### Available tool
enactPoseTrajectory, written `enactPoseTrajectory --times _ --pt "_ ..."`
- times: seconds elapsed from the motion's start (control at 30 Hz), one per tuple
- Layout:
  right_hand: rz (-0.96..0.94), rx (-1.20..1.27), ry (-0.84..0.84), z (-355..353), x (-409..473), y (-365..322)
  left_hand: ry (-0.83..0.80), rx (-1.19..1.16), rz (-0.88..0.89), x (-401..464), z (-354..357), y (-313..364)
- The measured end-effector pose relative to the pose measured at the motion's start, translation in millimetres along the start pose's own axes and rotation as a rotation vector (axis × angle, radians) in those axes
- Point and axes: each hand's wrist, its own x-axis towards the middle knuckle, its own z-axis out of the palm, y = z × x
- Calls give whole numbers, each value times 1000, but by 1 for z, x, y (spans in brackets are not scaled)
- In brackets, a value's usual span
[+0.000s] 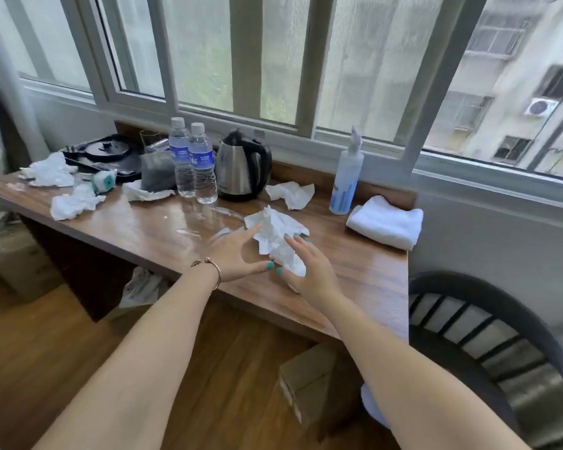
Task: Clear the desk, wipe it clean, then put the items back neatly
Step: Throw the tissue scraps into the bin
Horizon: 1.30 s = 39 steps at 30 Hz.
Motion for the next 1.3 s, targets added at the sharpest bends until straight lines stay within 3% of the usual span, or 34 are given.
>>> enactPoseTrajectory --times 0.07,0.4,0.63,0.83,1.0,1.3 --pt "-31 -71 -17 4 8 -2 -24 -50 18 12 -1 -5" --pt "60 -193 -216 19 39 45 -132 158 163 62 11 -32" --pt "-19 -236 -125 15 62 68 -136 244 213 109 20 -26" --pt "63 -192 -44 -10 90 89 -210 298 63 156 41 -26" --pt "38 -145 23 -26 113 103 -241 283 48 175 54 -30" --pt "52 -79 37 -24 140 114 10 178 100 187 61 -35"
